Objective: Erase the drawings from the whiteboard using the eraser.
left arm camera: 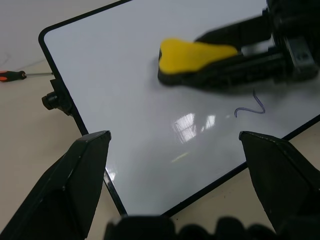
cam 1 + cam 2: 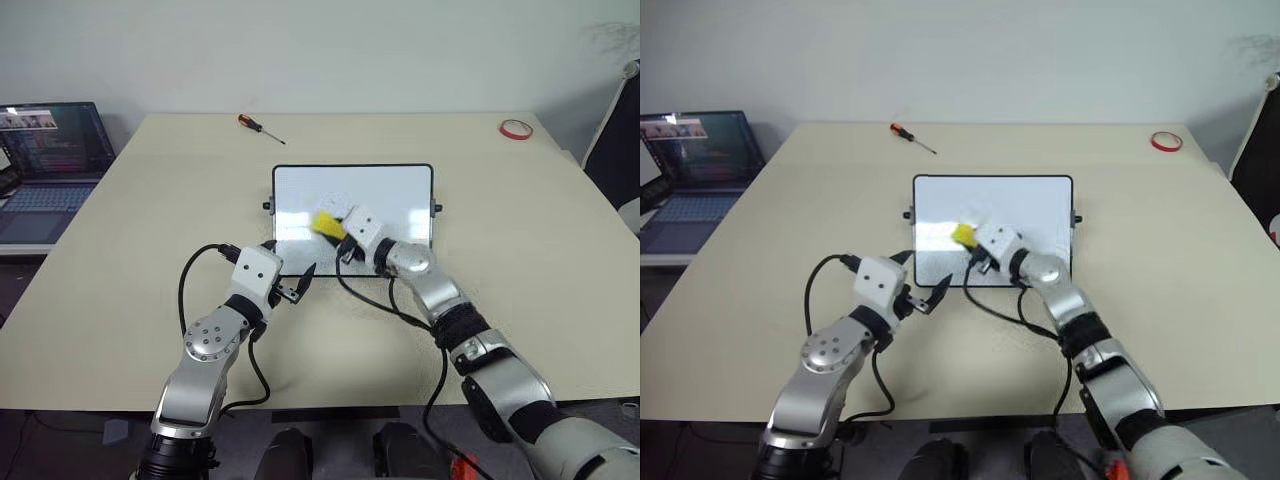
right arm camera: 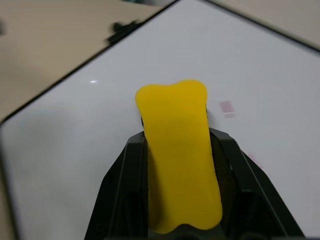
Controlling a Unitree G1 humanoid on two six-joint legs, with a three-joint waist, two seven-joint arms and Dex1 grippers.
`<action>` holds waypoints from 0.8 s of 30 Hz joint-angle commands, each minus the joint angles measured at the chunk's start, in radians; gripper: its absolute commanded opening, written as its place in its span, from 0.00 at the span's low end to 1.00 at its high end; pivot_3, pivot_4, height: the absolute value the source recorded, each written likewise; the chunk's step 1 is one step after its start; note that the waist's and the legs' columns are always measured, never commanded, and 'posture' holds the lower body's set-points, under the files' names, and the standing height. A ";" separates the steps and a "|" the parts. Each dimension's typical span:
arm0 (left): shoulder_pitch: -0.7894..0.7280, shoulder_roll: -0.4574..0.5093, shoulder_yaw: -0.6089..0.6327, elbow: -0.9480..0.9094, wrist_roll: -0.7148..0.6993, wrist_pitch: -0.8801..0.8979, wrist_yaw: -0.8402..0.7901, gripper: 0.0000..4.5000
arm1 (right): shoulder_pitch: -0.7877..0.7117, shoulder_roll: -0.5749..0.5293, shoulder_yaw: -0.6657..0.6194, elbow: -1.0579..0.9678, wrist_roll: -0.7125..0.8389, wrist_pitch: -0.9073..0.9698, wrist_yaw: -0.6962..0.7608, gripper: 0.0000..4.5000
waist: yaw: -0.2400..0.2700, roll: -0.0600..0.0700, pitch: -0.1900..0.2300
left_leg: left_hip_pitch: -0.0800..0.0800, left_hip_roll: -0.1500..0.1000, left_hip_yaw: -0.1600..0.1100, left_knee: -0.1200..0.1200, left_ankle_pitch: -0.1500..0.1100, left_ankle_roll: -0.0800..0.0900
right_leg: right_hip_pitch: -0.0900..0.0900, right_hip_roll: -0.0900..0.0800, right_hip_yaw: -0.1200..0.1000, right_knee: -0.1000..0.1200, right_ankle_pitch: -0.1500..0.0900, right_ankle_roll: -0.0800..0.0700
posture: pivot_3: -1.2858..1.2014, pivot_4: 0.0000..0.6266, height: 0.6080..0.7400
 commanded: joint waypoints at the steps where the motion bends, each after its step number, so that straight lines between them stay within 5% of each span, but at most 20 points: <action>1: -0.006 0.006 0.011 -0.045 -0.001 -0.002 0.007 1.00 | -0.014 -0.019 -0.025 0.011 -0.015 0.048 -0.022 0.29 | 0.001 0.000 0.000 | 0.000 0.000 0.000 0.000 0.000 0.000 | 0.000 0.000 0.000 0.000 0.000 0.000 | 0.52 0.24 1.00; 11: -0.029 0.001 -0.003 -0.022 -0.005 -0.007 -0.002 1.00 | -0.120 -0.069 -0.135 0.129 -0.033 0.001 -0.318 0.29 | 0.012 0.000 0.000 | 0.000 -0.001 -0.003 0.000 0.000 0.000 | 0.003 0.000 -0.001 -0.003 0.000 0.000 | 0.52 0.24 1.00; 24: -0.058 -0.001 -0.016 0.007 -0.011 -0.016 -0.017 1.00 | 0.039 -0.112 -0.042 -0.019 -0.062 0.099 -0.096 0.29 | 0.007 0.000 0.000 | 0.000 0.000 -0.003 -0.001 0.000 0.000 | 0.004 0.000 -0.001 -0.006 0.000 0.000 | 0.52 0.24 1.00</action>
